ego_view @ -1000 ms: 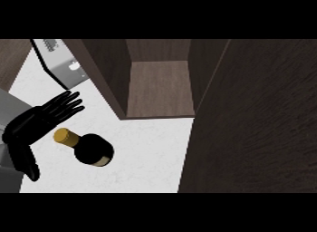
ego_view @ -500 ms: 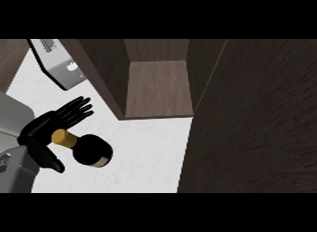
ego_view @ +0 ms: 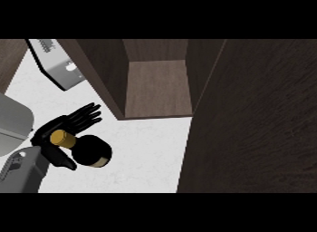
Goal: Pick up the wine, place it into the cabinet and close the cabinet
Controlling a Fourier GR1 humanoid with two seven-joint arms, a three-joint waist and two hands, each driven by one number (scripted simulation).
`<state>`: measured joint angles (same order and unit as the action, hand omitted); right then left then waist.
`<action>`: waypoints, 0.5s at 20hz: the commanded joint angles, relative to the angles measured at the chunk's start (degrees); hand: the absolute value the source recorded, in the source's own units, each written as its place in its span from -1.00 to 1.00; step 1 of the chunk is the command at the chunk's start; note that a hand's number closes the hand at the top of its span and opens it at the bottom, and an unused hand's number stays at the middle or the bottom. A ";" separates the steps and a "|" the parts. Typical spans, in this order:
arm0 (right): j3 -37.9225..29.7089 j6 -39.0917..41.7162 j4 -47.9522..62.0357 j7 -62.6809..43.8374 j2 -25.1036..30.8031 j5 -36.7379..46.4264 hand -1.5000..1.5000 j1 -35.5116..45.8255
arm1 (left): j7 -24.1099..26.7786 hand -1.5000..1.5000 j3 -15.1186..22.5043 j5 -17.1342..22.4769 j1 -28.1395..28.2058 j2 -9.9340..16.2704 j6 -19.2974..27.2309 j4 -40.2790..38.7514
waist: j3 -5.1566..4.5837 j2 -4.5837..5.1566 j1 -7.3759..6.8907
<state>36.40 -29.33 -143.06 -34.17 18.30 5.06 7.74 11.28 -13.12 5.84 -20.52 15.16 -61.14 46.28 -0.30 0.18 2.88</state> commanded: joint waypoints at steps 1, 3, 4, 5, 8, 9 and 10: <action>-1.35 -0.36 -8.82 -4.91 1.93 2.99 -1.00 -0.27 | 8.29 -1.00 2.36 -2.31 0.54 -1.48 -6.77 -2.78 | -0.10 -0.01 0.25; -0.08 -0.95 -8.26 -3.78 1.96 4.09 -1.00 -1.40 | 8.75 -1.00 2.70 -1.86 -0.12 0.91 -9.29 -3.32 | 0.01 -0.17 -0.23; 1.40 -0.65 -8.47 -2.24 2.58 3.60 -1.00 -2.96 | 10.71 -1.00 3.94 -3.28 1.68 -1.28 -7.12 -2.25 | -0.02 -0.20 0.14; 0.72 -0.15 -3.94 0.55 1.59 2.77 -1.00 -0.94 | 11.24 -1.00 4.33 -3.24 0.70 -0.78 -8.39 -3.87 | 0.02 0.12 -0.54; -0.69 -1.17 -5.30 -0.34 2.35 2.18 -1.00 -1.25 | 13.33 -1.00 5.70 -3.92 0.65 -1.22 -7.41 -3.54 | -0.03 0.09 -0.15; -1.24 -1.17 -8.69 -3.61 3.98 2.16 -1.00 -2.19 | 13.63 -1.00 6.04 -4.39 0.62 -2.02 -4.95 -2.78 | -0.02 -0.15 -0.09; 0.65 -1.12 -7.64 -1.54 3.66 2.58 -1.00 -2.39 | 14.71 -1.00 5.63 -3.69 0.16 -1.62 -5.36 -3.40 | -0.07 -0.12 0.34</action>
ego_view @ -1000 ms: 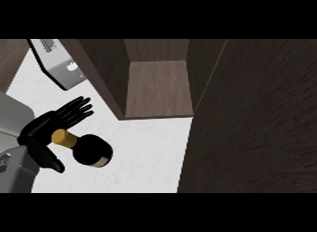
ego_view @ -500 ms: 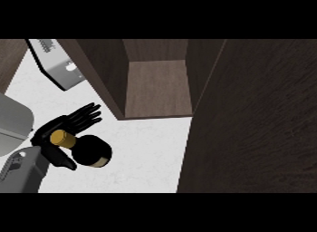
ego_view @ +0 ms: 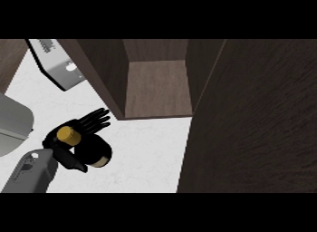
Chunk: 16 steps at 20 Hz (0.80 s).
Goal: Pick up the wine, place it into the cabinet and close the cabinet
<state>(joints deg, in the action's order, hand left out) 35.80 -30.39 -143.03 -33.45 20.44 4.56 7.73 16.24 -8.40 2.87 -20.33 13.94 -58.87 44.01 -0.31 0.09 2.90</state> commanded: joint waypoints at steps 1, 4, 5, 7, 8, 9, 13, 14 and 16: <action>1.68 -0.84 -7.57 -2.61 1.12 3.96 -1.00 -2.19 | 10.19 -1.00 1.90 -1.03 1.24 -1.09 -7.51 -0.64 | -0.02 -0.15 -0.20; 1.23 -0.24 -8.75 -2.99 2.97 2.93 -1.00 -2.77 | 9.48 -1.00 1.21 1.43 0.14 -0.95 -7.39 -2.52 | 0.06 -0.17 -0.40; 1.38 -0.63 -8.60 -3.03 2.96 3.43 -1.00 -2.41 | 10.31 1.00 1.06 1.94 1.37 -0.53 -7.83 -2.61 | 0.03 -0.21 -0.48; 0.92 -0.57 -7.77 -0.37 3.08 1.93 -1.00 -3.58 | 10.53 1.00 1.36 1.37 -1.41 -1.01 -6.08 -5.49 | 0.02 0.19 0.46; 1.23 -0.61 -6.56 1.01 2.47 2.04 -1.00 -2.92 | 9.38 1.00 1.62 2.15 -2.36 -1.08 -6.99 -6.35 | 0.06 0.20 0.05; 1.73 -1.66 -6.62 -0.98 1.89 3.51 -1.00 -1.52 | 11.04 1.00 1.66 2.06 -1.06 1.06 -8.58 -5.18 | -0.05 0.06 -0.14; 1.66 -1.60 -8.53 -0.23 4.16 1.98 -1.00 -4.25 | 14.27 1.00 3.21 1.38 0.34 -0.78 -5.09 -1.99 | 0.06 -0.12 -0.29; 0.99 -1.81 -7.55 -2.44 3.51 2.12 -1.00 -1.07 | 14.55 1.00 2.81 1.90 -1.20 -0.46 -4.78 -2.72 | -0.06 -0.01 -0.32; 1.69 -2.69 -6.78 -1.85 2.73 2.50 -1.00 -0.88 | 16.45 1.00 4.33 0.96 0.64 0.78 -5.69 -1.13 | -0.02 -0.12 -0.86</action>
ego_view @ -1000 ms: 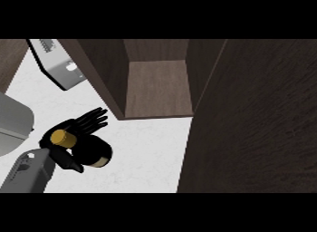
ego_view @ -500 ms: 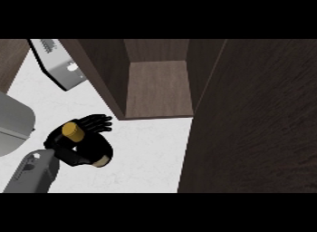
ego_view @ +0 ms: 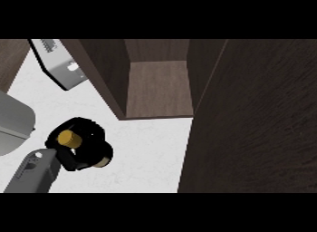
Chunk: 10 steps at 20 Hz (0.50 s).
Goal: Pick up the wine, place it into the cabinet and close the cabinet
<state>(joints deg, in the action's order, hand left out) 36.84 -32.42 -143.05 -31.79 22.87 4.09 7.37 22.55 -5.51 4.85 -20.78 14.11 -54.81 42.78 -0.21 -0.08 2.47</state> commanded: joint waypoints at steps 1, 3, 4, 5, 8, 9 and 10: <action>3.65 -1.46 -7.26 -1.03 0.22 4.65 -1.00 -3.27 | 8.88 1.00 1.35 0.33 0.46 0.70 -9.77 1.09 | -0.03 -0.26 -0.15; 0.10 -0.43 -7.61 -0.88 2.29 2.61 -1.00 -3.51 | 12.96 1.00 0.70 -2.04 1.77 -0.43 -1.39 0.72 | 0.02 0.10 -0.67; 1.37 -1.60 -8.00 -1.99 1.54 3.31 -1.00 -3.02 | 14.04 1.00 -0.84 -2.04 5.56 -0.26 4.65 3.22 | -0.04 -0.24 -1.09; 0.37 -1.60 -6.86 -1.87 2.05 2.68 -1.00 -2.89 | 12.82 1.00 -1.81 -2.16 7.64 -2.89 12.62 4.77 | 0.02 -0.42 -1.66; 0.26 -2.37 -5.16 0.52 2.20 1.66 -1.00 -3.80 | 12.43 1.00 -8.84 -0.13 11.76 -2.21 27.12 6.21 | 0.17 -0.96 -2.93; -0.22 -2.07 -5.00 -0.11 2.28 1.15 -1.00 -3.01 | 14.28 1.00 -7.99 -0.98 12.99 -4.04 28.62 7.19 | 0.13 -0.49 -2.72; -0.95 -2.13 -5.65 -0.63 2.95 1.41 -1.00 -3.22 | 14.60 1.00 -5.67 -2.60 15.25 -8.44 32.59 10.84 | 0.21 -0.67 -2.85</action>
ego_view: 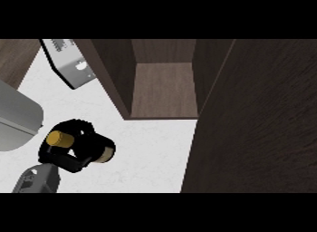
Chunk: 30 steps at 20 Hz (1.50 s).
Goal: Pick up the wine, place it into the cabinet and close the cabinet
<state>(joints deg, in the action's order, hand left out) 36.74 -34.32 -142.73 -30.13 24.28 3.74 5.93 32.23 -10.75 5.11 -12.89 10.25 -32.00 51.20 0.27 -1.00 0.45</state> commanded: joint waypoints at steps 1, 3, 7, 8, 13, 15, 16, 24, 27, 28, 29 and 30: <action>2.77 -0.47 -6.83 -0.89 1.49 4.26 -1.00 -3.77 | 6.99 1.00 -0.79 -2.83 8.57 -3.41 8.51 1.87 | -0.31 0.41 -0.06; 1.45 -0.60 -11.04 -1.32 3.13 3.42 -1.00 -5.98 | 5.67 1.00 0.87 -2.53 9.93 -6.23 9.61 5.92 | -0.25 0.49 0.13; -0.03 -0.10 -10.61 -0.29 4.13 2.86 -1.00 -6.65 | 3.49 1.00 4.43 -2.25 13.16 -9.60 8.87 11.45 | -0.25 0.64 0.06; 3.04 -0.69 -10.97 0.29 4.23 5.28 -1.00 -8.16 | 3.50 1.00 6.27 -2.32 13.59 -10.04 10.73 12.68 | -0.27 0.54 0.34; 2.97 -0.95 -10.79 0.63 3.70 5.51 -1.00 -7.56 | 2.44 1.00 10.06 -0.84 16.55 -10.17 12.20 18.30 | -0.29 0.69 0.07; 2.63 -0.76 -13.13 1.54 5.57 4.55 -1.00 -10.20 | -2.40 1.00 11.05 1.12 17.86 -10.20 11.87 23.59 | -0.26 0.60 0.13; 4.57 -1.78 -12.04 2.75 5.37 5.94 -1.00 -10.98 | -4.61 1.00 16.81 1.89 17.95 -10.21 16.74 25.79 | -0.26 0.43 0.52; 1.19 -1.67 -12.56 3.36 6.35 2.28 -1.00 -10.05 | -9.79 1.00 26.28 3.56 18.22 -10.24 28.27 35.05 | -0.26 0.64 0.26; 3.31 -2.75 -14.24 -0.15 6.87 5.22 -1.00 -10.08 | -12.03 1.00 24.00 2.11 17.14 -10.24 28.94 35.33 | -0.33 0.62 0.26; 1.06 -1.66 -14.26 3.26 8.54 2.00 -1.00 -11.72 | -11.70 1.00 27.68 2.88 13.04 -10.24 34.94 34.56 | -0.27 0.66 0.82; 0.19 -1.00 -12.50 3.26 7.57 0.88 -1.00 -10.22 | -12.36 1.00 26.12 3.93 13.37 -10.24 34.73 35.44 | -0.28 0.79 0.22; 1.58 -1.69 -13.80 1.63 8.10 3.86 -1.00 -10.72 | -11.80 1.00 25.99 4.01 10.99 -10.24 35.51 32.23 | -0.32 0.77 0.57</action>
<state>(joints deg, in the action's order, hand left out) 37.98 -36.11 -144.03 -23.18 30.45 4.30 -1.60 21.28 14.05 8.68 1.53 0.03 -1.37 84.35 -0.02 -0.30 0.87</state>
